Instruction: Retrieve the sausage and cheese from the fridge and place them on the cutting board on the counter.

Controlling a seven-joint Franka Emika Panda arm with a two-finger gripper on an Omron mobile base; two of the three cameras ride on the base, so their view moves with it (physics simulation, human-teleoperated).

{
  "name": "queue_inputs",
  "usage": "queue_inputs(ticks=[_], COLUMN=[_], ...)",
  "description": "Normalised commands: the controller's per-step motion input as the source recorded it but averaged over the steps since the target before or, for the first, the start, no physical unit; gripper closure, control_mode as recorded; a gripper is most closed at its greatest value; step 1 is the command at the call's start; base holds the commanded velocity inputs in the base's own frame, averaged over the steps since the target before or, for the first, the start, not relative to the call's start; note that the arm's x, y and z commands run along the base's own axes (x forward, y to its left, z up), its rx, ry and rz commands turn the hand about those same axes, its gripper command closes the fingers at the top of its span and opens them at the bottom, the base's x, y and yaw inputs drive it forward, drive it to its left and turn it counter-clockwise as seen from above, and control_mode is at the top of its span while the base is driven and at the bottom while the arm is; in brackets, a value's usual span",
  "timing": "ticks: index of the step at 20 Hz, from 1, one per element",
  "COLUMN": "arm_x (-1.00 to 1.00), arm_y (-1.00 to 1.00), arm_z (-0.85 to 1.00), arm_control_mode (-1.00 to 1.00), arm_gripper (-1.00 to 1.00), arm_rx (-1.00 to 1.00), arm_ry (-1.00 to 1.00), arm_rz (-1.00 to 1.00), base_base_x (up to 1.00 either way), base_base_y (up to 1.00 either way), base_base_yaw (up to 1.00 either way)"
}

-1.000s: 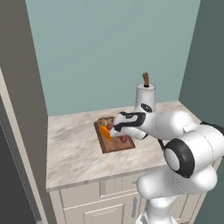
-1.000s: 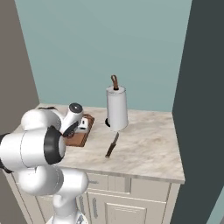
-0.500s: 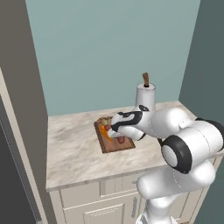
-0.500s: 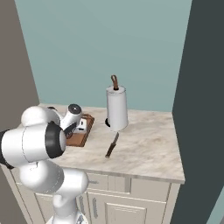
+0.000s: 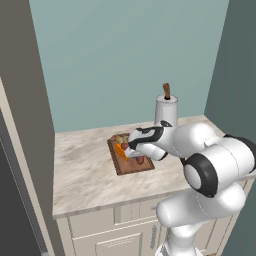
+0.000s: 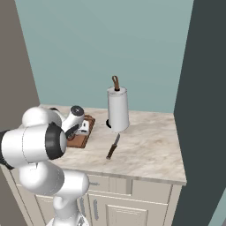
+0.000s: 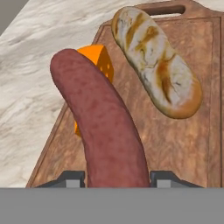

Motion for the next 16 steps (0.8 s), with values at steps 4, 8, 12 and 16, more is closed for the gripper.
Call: queue_inputs(ticks=[4,8,12,16], arm_x=[0.06,0.02,0.00,0.00], arm_y=[0.00,0.00,0.00,-0.01], arm_z=[-0.08,-0.12,-0.09,-0.01], arm_control_mode=[-1.00,-1.00,-1.00,-1.00], arm_gripper=[1.00,1.00,-1.00,-1.00], arm_rx=[0.00,0.00,0.00,0.00], arm_ry=[0.00,0.00,0.00,0.00], arm_rz=[0.00,0.00,0.00,0.00], base_base_x=[0.00,0.00,0.00,0.00], base_base_y=[0.00,0.00,0.00,0.00], base_base_yaw=[0.00,0.00,0.00,0.00])
